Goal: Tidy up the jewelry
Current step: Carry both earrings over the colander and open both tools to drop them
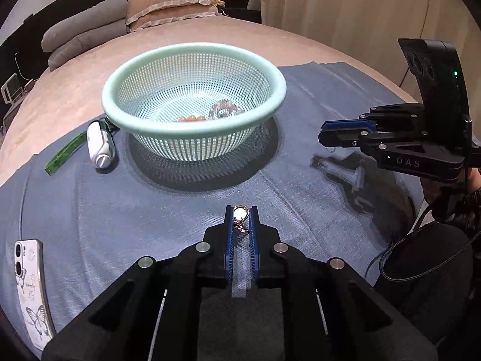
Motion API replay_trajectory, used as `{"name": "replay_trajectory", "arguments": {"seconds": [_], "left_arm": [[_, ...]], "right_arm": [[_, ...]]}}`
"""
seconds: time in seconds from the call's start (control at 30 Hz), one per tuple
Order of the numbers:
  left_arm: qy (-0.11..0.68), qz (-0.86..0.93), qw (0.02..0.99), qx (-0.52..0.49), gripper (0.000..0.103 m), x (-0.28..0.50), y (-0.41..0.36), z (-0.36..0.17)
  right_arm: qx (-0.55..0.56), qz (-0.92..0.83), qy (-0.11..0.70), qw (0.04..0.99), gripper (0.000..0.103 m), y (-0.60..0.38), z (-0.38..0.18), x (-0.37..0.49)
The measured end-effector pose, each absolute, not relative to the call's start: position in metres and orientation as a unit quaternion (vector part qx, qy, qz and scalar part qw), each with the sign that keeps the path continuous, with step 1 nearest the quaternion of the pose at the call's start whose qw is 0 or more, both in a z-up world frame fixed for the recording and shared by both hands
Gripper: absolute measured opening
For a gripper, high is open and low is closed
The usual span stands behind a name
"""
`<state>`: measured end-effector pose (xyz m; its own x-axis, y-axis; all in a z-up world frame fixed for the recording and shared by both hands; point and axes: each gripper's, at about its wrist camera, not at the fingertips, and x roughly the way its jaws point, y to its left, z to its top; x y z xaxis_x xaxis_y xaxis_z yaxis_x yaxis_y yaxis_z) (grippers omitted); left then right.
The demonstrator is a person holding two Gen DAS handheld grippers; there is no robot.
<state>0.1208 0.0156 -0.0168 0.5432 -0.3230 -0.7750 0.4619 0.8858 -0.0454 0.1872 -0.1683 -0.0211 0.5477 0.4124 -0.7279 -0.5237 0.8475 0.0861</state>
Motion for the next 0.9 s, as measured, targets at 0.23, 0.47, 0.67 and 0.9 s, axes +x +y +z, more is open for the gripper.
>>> {"name": "replay_trajectory", "arguments": {"seconds": [0.23, 0.47, 0.67, 0.9], "left_arm": [[0.379, -0.203, 0.897, 0.106, 0.01, 0.142, 0.021, 0.039], [0.364, -0.2, 0.901, 0.128, 0.01, 0.174, 0.011, 0.06], [0.362, -0.204, 0.903, 0.107, 0.01, 0.203, 0.008, 0.052], [0.398, -0.2, 0.889, 0.106, 0.01, 0.232, 0.003, 0.011]], "right_arm": [[-0.068, 0.286, 0.343, 0.892, 0.013, -0.16, 0.027, 0.186], [-0.061, 0.303, 0.31, 0.899, 0.013, -0.144, 0.061, 0.204], [-0.06, 0.308, 0.325, 0.892, 0.013, -0.128, 0.053, 0.232], [-0.075, 0.296, 0.377, 0.874, 0.013, -0.114, 0.011, 0.268]]}}
